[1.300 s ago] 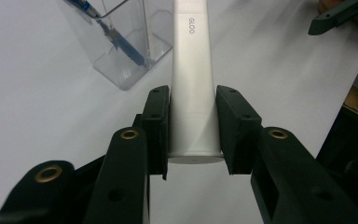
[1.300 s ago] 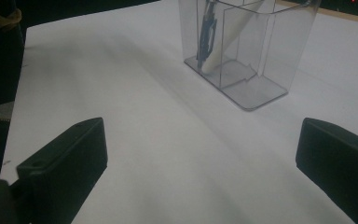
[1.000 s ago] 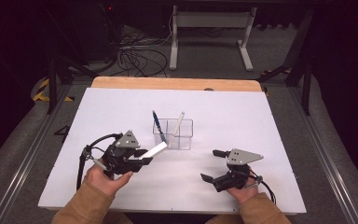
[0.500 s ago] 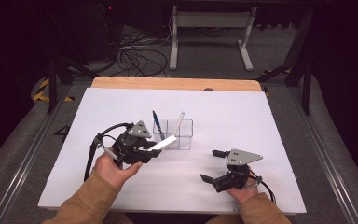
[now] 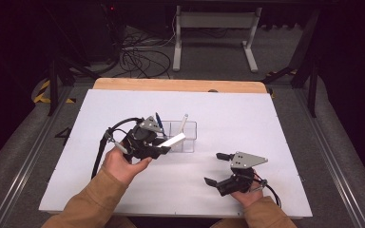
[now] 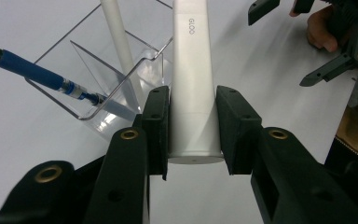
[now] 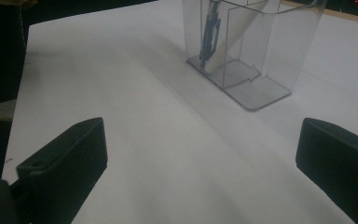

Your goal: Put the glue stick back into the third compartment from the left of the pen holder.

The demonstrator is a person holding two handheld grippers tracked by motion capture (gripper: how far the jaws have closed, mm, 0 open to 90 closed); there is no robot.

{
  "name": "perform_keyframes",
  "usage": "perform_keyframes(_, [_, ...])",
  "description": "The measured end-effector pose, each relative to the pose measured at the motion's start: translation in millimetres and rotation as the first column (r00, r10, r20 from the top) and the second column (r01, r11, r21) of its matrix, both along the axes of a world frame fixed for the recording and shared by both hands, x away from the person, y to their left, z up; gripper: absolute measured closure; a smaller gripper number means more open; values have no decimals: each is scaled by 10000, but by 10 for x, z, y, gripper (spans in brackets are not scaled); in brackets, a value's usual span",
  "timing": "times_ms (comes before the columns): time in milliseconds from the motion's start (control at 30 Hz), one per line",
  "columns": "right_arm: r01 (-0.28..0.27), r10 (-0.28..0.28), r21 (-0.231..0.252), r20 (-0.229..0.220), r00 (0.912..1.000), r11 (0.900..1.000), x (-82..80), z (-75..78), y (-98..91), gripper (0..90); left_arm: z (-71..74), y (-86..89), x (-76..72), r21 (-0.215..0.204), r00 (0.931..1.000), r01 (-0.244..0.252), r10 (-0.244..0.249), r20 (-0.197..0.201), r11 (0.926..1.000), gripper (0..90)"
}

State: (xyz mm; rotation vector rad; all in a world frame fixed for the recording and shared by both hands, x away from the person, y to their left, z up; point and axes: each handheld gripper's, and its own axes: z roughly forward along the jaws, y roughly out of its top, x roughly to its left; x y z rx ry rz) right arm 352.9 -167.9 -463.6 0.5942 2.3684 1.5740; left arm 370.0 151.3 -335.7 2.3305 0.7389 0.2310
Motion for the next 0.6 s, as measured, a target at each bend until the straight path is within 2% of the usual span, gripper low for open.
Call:
perform_keyframes(433, [-13, 13, 2, 1, 10000, 10000, 0, 0, 0, 26, 5, -151, 206, 285, 9993, -79, 89, -370, 9996, 670])
perform_keyframes(600, [-6, 6, 19, -5, 10000, 10000, 1, -1, 0, 26, 39, -246, 270, 379, 9995, -53, 65, -323, 9993, 670])
